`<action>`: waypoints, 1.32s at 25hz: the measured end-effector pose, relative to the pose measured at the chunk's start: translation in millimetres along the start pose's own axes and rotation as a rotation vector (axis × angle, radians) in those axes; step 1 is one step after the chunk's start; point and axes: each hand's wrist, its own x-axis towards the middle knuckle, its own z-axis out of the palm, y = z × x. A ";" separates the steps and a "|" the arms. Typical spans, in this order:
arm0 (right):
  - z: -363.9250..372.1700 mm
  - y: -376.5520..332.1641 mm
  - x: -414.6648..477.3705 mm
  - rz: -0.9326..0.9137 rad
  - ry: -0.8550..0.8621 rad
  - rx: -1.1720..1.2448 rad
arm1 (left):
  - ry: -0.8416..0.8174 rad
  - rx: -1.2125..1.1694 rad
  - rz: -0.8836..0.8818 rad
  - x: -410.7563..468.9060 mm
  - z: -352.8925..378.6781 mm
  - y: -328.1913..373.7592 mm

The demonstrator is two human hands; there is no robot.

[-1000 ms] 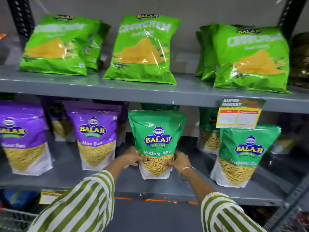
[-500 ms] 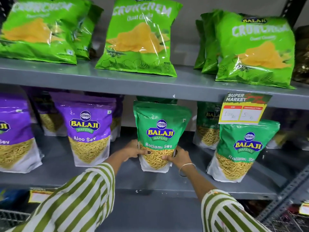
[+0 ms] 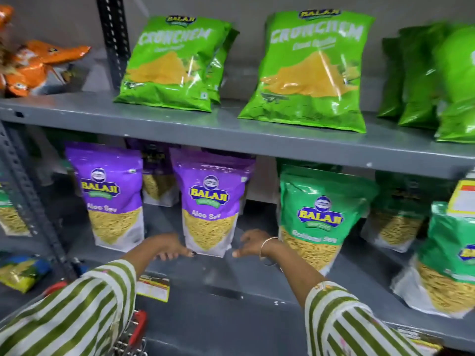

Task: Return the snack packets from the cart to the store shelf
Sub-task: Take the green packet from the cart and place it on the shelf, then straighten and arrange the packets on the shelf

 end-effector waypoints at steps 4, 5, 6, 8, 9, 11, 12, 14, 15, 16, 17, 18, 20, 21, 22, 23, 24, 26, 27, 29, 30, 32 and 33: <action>28.5 -15.5 46.4 0.005 0.304 0.565 | 0.361 -0.582 0.323 53.6 -9.8 -42.0; 34.3 -15.5 56.3 -0.009 0.326 0.701 | 0.328 -0.679 0.380 65.9 -9.3 -45.5; 38.1 -17.3 63.6 -0.037 0.331 0.827 | 0.291 -0.747 0.434 68.3 -11.2 -43.1; 42.0 -23.3 69.4 -0.079 0.344 0.999 | 0.196 -0.847 0.504 41.0 -19.2 -26.5; 43.9 -24.2 70.0 -0.084 0.361 1.030 | 0.181 -0.856 0.515 39.2 -19.4 -22.2; 48.7 -25.3 64.3 -0.071 0.383 1.041 | 0.223 -0.858 0.510 33.4 -17.8 -17.2; 50.9 -27.1 59.4 -0.066 0.386 1.010 | 0.251 -0.856 0.496 30.7 -16.3 -18.7; 53.3 -31.8 46.2 -0.074 0.374 0.967 | 0.257 -0.841 0.482 24.9 -11.3 -23.9; 54.4 -33.9 40.7 -0.092 0.358 0.977 | 0.256 -0.838 0.480 23.8 -9.1 -27.6; 54.3 -37.1 34.6 -0.112 0.333 0.981 | 0.247 -0.840 0.479 22.9 -7.2 -30.8; 53.6 -39.5 29.8 -0.138 0.306 0.976 | 0.245 -0.843 0.483 21.3 -5.2 -34.0; 52.9 -40.9 27.2 -0.154 0.293 0.963 | 0.243 -0.836 0.480 20.8 -2.5 -36.8; 51.9 -41.8 26.0 -0.167 0.280 0.943 | 0.221 -0.849 0.471 17.7 1.6 -39.9; 52.0 -43.2 26.1 -0.160 0.285 0.939 | 0.212 -0.860 0.468 16.2 2.5 -40.6; 52.6 -45.4 25.7 -0.157 0.281 0.949 | 0.206 -0.861 0.466 15.3 3.2 -41.7; 53.5 -47.8 25.9 -0.150 0.282 0.959 | 0.203 -0.853 0.458 13.7 2.1 -43.6; 54.5 -49.6 26.1 -0.151 0.285 0.960 | 0.199 -0.844 0.451 14.0 0.8 -45.7; 55.7 -53.5 25.1 -0.154 0.298 0.962 | 0.194 -0.831 0.445 16.0 -1.1 -50.3; 56.1 -54.2 24.8 -0.152 0.306 0.965 | 0.192 -0.832 0.446 16.4 -1.6 -51.7; 57.7 -53.8 25.4 -0.140 0.323 0.975 | 0.192 -0.854 0.473 17.2 -1.2 -50.8; 58.9 -54.2 25.4 -0.135 0.331 0.981 | 0.193 -0.862 0.487 17.8 -0.4 -50.6; 60.4 -54.2 25.9 -0.132 0.345 0.978 | 0.195 -0.867 0.493 18.9 0.0 -50.6; 60.6 -54.4 25.8 -0.130 0.347 0.975 | 0.193 -0.863 0.489 19.6 -0.5 -51.2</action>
